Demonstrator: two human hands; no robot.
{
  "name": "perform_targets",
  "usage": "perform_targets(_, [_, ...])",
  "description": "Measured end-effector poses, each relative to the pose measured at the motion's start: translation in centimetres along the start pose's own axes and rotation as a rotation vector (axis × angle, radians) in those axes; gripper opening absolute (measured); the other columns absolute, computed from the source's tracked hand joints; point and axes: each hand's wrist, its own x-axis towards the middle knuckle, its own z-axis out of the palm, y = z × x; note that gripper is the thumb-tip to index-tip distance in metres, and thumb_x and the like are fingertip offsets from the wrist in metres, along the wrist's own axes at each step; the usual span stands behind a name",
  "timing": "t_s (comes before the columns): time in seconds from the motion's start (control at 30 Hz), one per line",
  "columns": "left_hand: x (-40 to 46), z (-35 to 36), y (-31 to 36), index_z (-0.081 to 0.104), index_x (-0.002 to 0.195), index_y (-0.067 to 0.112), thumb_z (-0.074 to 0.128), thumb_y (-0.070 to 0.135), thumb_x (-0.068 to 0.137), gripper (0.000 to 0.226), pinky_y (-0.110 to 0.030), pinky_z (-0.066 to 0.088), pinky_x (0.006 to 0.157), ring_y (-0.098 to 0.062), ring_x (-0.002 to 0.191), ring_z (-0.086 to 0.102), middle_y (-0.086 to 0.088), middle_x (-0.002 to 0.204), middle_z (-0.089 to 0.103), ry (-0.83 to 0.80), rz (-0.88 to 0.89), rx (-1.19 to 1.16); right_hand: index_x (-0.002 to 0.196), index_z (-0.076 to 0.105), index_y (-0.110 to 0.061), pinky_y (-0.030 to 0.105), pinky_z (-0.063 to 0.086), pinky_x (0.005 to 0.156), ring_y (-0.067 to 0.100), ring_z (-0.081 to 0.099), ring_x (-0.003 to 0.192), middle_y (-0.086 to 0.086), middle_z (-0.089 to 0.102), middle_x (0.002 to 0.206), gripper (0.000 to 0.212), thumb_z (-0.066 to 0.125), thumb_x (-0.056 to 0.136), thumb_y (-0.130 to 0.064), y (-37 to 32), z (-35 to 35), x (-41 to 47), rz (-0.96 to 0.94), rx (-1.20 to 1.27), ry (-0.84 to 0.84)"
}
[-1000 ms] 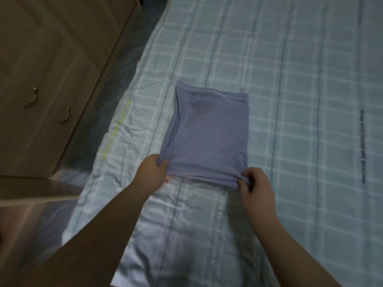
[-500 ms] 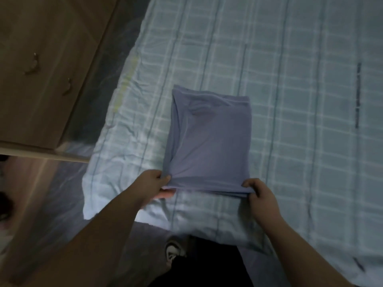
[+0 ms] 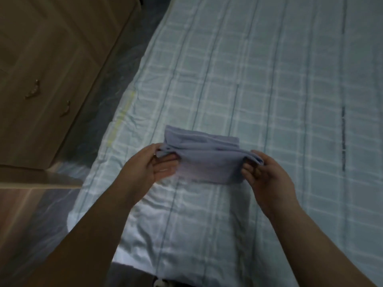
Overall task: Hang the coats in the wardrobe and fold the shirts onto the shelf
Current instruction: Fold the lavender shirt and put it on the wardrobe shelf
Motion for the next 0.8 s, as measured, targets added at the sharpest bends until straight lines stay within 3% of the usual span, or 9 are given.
perform_targets(0.1, [4.9, 1.3, 0.4, 0.058, 0.123, 0.011, 0.043, 0.03, 0.102, 0.032, -0.038, 0.058, 0.082, -0.027, 0.107, 0.067, -0.015, 0.115, 0.069, 0.042, -0.042, -0.046, 0.1, 0.06, -0.008, 0.021, 0.056, 0.071, 0.016, 0.067, 0.071, 0.004, 0.071, 0.076, 0.031, 0.065, 0.071, -0.002, -0.1, 1.2, 4.6, -0.007, -0.021, -0.016])
perform_targets(0.2, [9.0, 2.4, -0.5, 0.05, 0.133, 0.013, 0.053, 0.022, 0.099, 0.036, -0.034, 0.054, 0.086, -0.022, 0.11, 0.064, -0.012, 0.121, 0.062, 0.114, 0.014, 0.071, 0.116, 0.056, -0.007, 0.025, 0.06, 0.072, 0.019, 0.072, 0.078, 0.014, 0.074, 0.096, 0.096, 0.096, 0.032, -0.031, 0.8, 1.2, 8.2, 0.033, -0.068, 0.018])
perform_targets(0.23, [10.0, 2.6, -1.1, 0.053, 0.129, 0.013, 0.059, 0.021, 0.093, 0.038, -0.036, 0.054, 0.082, -0.023, 0.105, 0.065, -0.014, 0.118, 0.062, 0.138, 0.054, 0.149, 0.123, 0.051, -0.009, 0.027, 0.06, 0.074, 0.02, 0.072, 0.08, 0.02, 0.07, 0.107, 0.097, 0.094, 0.04, -0.031, 1.4, 1.1, 9.2, 0.041, -0.077, 0.057])
perform_targets(0.3, [11.0, 2.8, -2.7, 0.051, 0.131, 0.012, 0.057, 0.025, 0.082, 0.051, -0.042, 0.051, 0.087, -0.026, 0.108, 0.063, -0.019, 0.119, 0.06, 0.215, 0.201, 0.444, 0.132, 0.042, -0.018, 0.035, 0.058, 0.087, 0.023, 0.069, 0.086, 0.025, 0.06, 0.125, 0.065, 0.075, 0.077, -0.008, 2.8, 1.2, 10.5, -0.013, -0.164, 0.16])
perform_targets(0.4, [10.7, 3.6, -5.9, 0.041, 0.145, 0.014, 0.053, 0.018, 0.083, 0.063, -0.029, 0.035, 0.111, -0.015, 0.128, 0.048, -0.002, 0.14, 0.05, 0.184, 0.616, 1.056, 0.137, 0.05, -0.018, 0.034, 0.042, 0.109, 0.018, 0.061, 0.109, 0.012, 0.062, 0.129, 0.053, 0.047, 0.084, -0.014, 4.1, 0.9, 10.5, -0.403, -0.829, 0.149])
perform_targets(0.47, [10.4, 4.8, -7.8, 0.044, 0.144, 0.016, 0.051, 0.025, 0.089, 0.057, -0.046, 0.029, 0.114, -0.028, 0.137, 0.041, -0.01, 0.146, 0.047, 0.117, 0.843, 1.507, 0.137, 0.054, -0.01, 0.03, 0.027, 0.117, 0.02, 0.047, 0.129, 0.014, 0.055, 0.139, 0.052, 0.044, 0.086, -0.017, 4.9, 0.2, 10.4, -0.727, -1.28, -0.066])
perform_targets(0.53, [10.4, 5.1, -9.4, 0.039, 0.147, 0.025, 0.042, 0.037, 0.096, 0.053, -0.056, 0.022, 0.115, -0.032, 0.143, 0.03, -0.012, 0.154, 0.037, 0.142, 0.766, 1.731, 0.144, 0.047, -0.008, 0.046, 0.023, 0.119, 0.033, 0.034, 0.142, 0.018, 0.041, 0.151, 0.052, 0.041, 0.095, -0.024, 6.0, -0.3, 10.5, -0.824, -1.604, -0.194])
perform_targets(0.6, [10.7, 4.3, -10.4, 0.034, 0.15, 0.029, 0.033, 0.046, 0.099, 0.054, -0.057, 0.017, 0.116, -0.03, 0.146, 0.024, -0.01, 0.158, 0.03, 0.206, 0.632, 1.795, 0.153, 0.032, -0.015, 0.055, 0.022, 0.118, 0.033, 0.022, 0.148, 0.013, 0.027, 0.16, 0.056, 0.033, 0.1, -0.035, 7.6, -1.5, 10.9, -0.676, -1.771, -0.173])
perform_targets(0.8, [11.5, 2.3, -11.6, 0.031, 0.152, 0.029, 0.03, 0.058, 0.097, 0.062, -0.056, 0.022, 0.114, -0.026, 0.147, 0.024, -0.006, 0.159, 0.026, 0.243, 0.586, 1.887, 0.156, 0.025, -0.018, 0.056, 0.022, 0.117, 0.03, 0.021, 0.149, 0.008, 0.022, 0.162, 0.059, 0.032, 0.099, -0.035, 9.3, -3.4, 11.7, -0.611, -1.862, -0.153])
